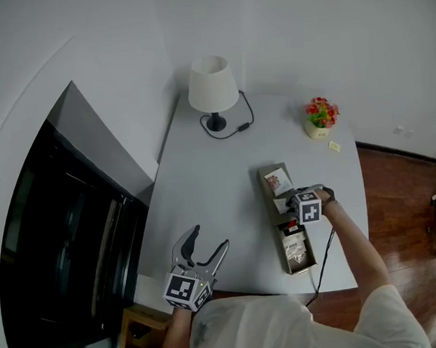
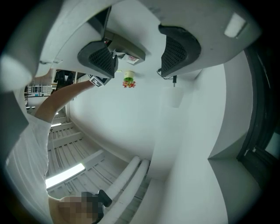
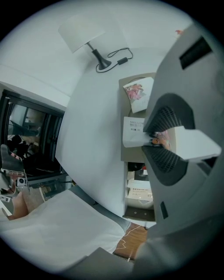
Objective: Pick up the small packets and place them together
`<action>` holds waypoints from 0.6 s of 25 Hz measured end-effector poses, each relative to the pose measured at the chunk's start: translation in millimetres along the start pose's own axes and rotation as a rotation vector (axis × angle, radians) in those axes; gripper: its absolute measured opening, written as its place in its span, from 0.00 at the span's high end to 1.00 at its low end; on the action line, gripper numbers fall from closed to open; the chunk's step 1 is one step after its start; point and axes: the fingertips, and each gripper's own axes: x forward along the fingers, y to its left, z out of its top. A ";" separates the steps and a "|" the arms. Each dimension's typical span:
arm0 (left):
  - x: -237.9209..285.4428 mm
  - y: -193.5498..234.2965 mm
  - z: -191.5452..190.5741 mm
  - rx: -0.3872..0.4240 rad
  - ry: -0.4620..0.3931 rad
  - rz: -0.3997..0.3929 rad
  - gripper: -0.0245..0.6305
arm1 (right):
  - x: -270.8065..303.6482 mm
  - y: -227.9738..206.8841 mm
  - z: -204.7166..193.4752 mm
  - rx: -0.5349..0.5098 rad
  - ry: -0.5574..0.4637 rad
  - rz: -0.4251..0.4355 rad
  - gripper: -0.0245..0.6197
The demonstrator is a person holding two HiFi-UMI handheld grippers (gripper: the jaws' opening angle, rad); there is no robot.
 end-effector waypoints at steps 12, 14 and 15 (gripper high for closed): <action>-12.6 1.4 -0.9 -0.022 -0.021 0.012 0.47 | 0.7 -2.7 -1.1 0.044 -0.013 -0.020 0.77; -14.8 -0.9 0.2 -0.028 -0.029 0.009 0.47 | 0.3 0.4 -0.3 0.064 -0.018 0.004 0.76; -15.7 -2.3 0.7 -0.029 -0.032 0.007 0.47 | 1.5 2.6 -1.1 0.073 -0.015 0.017 0.64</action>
